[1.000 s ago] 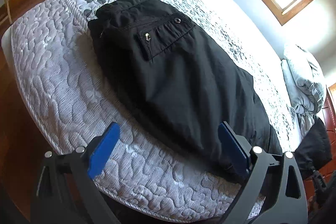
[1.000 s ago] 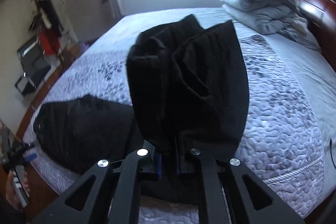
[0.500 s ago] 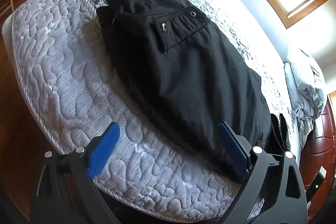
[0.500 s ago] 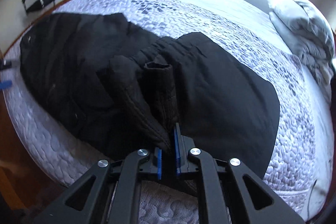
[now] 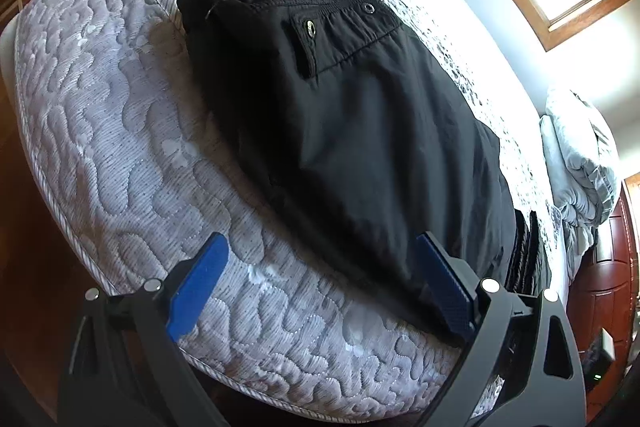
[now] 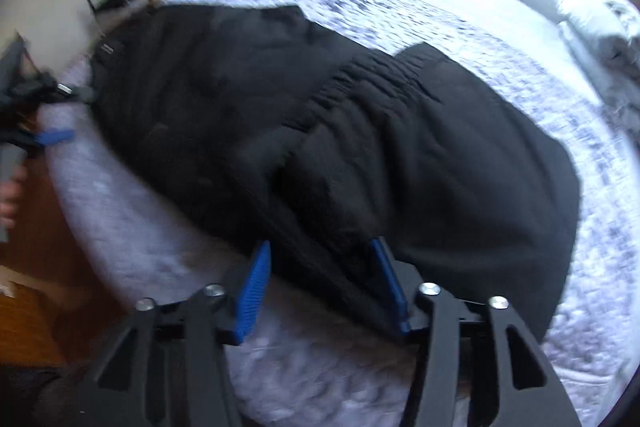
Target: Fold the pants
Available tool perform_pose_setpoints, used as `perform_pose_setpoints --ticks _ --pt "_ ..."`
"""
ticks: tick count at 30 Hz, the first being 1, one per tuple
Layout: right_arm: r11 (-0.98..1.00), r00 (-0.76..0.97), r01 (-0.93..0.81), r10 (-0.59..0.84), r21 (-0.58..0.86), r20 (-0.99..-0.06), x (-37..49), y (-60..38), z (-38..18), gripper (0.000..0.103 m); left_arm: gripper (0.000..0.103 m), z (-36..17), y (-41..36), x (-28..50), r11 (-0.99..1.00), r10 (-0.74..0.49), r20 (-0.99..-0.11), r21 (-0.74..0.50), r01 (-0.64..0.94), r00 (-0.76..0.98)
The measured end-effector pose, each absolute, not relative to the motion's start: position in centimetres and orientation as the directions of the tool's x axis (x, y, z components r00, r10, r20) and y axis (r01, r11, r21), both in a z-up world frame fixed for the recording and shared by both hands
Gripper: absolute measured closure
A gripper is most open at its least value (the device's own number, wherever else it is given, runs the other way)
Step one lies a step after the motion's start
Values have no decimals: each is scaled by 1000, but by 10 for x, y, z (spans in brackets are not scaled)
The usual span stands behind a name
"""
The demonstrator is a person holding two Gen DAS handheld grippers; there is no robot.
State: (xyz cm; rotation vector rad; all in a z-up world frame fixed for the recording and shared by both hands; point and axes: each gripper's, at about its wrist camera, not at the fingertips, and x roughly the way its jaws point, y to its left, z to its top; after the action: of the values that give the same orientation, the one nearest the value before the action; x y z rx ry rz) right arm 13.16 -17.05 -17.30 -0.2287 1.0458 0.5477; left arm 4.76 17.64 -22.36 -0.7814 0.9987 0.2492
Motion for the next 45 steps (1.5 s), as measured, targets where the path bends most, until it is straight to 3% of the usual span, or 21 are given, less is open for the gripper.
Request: perform_pose_setpoints --ticks 5,12,16,20,27,42,43,45 --pt "873 439 -472 354 123 -826 124 -179 -153 47 9 -223 179 49 690 -154 -824 -485 -537 545" --pt "896 483 -443 217 -23 -849 146 -155 -170 47 9 -225 183 46 683 -164 -822 -494 -538 546" --pt "899 440 -435 253 42 -862 160 -158 -180 81 9 -225 185 46 679 -165 -822 -495 -542 544" --pt "875 475 -485 272 9 -837 149 -155 -165 89 8 -228 186 47 675 -167 -824 -496 -546 542" --pt "828 491 -559 361 31 -793 131 -151 -136 89 8 -234 181 52 684 -175 -828 -491 -539 532" --pt "788 384 -614 343 40 -857 128 -122 -189 89 8 -240 166 66 699 -169 -840 -471 -538 516" --pt "786 380 -616 347 45 -858 128 -123 -188 88 8 -241 166 66 699 -171 -840 -472 -538 515" --pt "786 356 -613 374 88 -856 127 -129 -184 75 8 -241 167 68 689 -182 -835 -485 -539 520"
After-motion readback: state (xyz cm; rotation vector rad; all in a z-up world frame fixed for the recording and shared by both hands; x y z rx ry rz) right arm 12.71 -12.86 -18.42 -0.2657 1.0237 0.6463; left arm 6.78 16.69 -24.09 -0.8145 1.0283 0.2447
